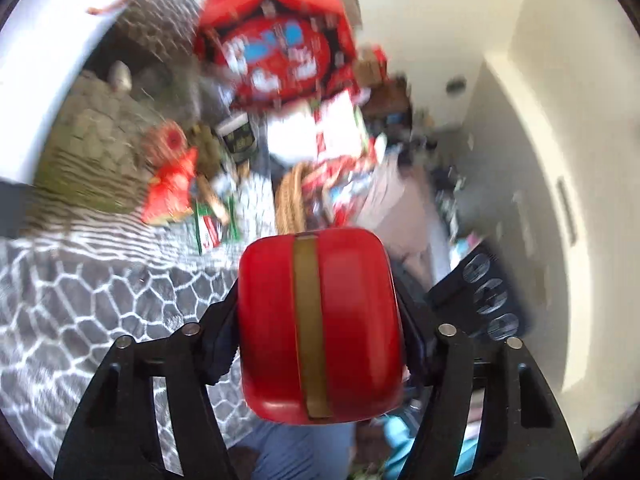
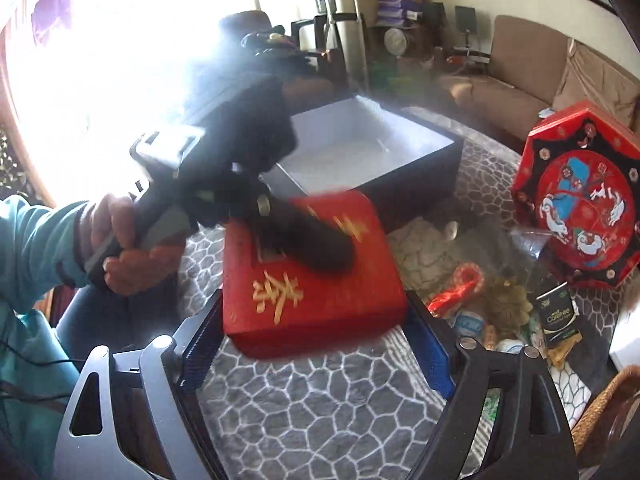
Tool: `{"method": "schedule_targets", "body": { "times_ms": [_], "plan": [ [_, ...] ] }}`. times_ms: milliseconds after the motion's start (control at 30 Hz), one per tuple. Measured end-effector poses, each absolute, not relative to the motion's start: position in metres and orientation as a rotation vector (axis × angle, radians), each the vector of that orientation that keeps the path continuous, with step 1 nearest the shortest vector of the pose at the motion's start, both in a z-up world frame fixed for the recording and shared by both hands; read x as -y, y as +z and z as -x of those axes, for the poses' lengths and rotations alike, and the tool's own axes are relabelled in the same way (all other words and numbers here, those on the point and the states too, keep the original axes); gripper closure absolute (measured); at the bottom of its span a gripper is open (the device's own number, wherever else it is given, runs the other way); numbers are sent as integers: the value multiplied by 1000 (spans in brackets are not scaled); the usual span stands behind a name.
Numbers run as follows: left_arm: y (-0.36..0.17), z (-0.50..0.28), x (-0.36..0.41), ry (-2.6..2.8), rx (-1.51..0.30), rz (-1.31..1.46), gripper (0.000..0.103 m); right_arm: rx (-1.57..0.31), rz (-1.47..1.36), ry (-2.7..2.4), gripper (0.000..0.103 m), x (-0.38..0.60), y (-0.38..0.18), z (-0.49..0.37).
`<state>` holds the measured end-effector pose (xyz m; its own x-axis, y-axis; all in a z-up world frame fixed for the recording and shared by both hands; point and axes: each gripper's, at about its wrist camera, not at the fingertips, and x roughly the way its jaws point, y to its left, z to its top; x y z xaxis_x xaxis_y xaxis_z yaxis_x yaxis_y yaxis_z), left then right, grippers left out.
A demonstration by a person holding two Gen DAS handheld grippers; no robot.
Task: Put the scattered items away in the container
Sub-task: 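Carry the red tea tin with the left gripper while the right gripper grasps the red round sachet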
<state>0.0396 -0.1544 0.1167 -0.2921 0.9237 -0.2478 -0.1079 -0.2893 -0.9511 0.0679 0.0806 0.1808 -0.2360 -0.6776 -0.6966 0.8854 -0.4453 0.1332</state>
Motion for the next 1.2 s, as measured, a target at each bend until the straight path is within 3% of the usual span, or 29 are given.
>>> {"method": "schedule_targets", "body": {
  "times_ms": [167,367,433,500,767,900,1200],
  "plan": [
    [131,-37,223,1788,1280,1058,42,-82,-944,-2068,15,-115,173,-29],
    [141,-13,308,1882,1413,995,42,42,-1140,-2298,18,-116,147,33],
    [138,0,333,1920,1431,1031,42,-22,-1200,-2286,35,-96,135,56],
    [135,11,361,1962,1461,1062,42,-166,-1269,-2260,40,-73,118,76],
    [108,64,418,2059,1508,1235,42,-466,-1475,-2208,42,-27,50,120],
    [94,89,421,2082,1480,1318,42,-466,-1538,-2159,56,-30,31,128],
    [82,116,427,2101,1424,1419,42,-360,-1543,-2181,58,-54,44,129]
  ]
}}
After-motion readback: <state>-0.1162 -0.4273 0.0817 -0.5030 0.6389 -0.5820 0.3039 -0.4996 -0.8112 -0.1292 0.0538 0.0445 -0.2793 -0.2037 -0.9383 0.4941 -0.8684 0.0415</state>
